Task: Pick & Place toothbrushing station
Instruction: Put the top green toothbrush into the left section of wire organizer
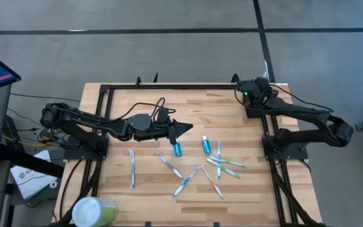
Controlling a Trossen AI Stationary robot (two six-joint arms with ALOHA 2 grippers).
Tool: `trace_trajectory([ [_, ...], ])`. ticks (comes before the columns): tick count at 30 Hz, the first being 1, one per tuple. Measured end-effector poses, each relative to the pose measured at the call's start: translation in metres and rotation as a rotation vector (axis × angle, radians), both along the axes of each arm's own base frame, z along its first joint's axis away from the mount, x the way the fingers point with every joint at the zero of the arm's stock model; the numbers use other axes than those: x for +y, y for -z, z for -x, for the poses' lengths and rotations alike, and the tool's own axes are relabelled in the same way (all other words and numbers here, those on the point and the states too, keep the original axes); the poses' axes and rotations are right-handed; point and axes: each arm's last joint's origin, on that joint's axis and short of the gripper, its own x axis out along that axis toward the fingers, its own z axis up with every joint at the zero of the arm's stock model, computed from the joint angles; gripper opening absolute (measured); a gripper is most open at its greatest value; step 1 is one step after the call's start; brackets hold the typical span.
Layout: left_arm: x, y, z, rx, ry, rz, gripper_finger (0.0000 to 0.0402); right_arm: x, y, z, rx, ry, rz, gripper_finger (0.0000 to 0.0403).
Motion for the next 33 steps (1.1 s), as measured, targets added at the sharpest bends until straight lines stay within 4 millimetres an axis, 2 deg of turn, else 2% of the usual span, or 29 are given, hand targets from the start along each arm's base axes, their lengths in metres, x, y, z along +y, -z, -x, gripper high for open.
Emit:
trace_trajectory([
  [6, -0.001, -0.001, 0.000, 0.001, 0.018, -0.032, 0.0002, 0.021, -0.018, -0.005, 0.029, -0.212, -0.002, 0.0249],
  [10, -0.001, -0.002, 0.001, 0.001, 0.026, -0.058, 0.0002, 0.035, -0.031, -0.003, -0.015, -0.411, -0.011, 0.0249],
  [17, -0.002, -0.012, 0.008, -0.018, 0.096, -0.133, 0.0002, 0.057, -0.053, 0.009, -0.236, -0.753, -0.025, 0.0249],
  [25, -0.007, -0.033, 0.026, -0.073, 0.165, -0.209, 0.0002, 0.074, -0.063, 0.014, -0.504, -1.078, -0.144, 0.0249],
  [30, -0.016, -0.036, 0.037, -0.026, 0.224, -0.237, 0.0002, 0.092, -0.067, 0.007, -0.649, -1.299, -0.278, 0.0249],
  [33, -0.023, -0.038, 0.043, -0.009, 0.252, -0.266, 0.0002, 0.104, -0.072, 0.003, -0.689, -1.361, -0.339, 0.0249],
])
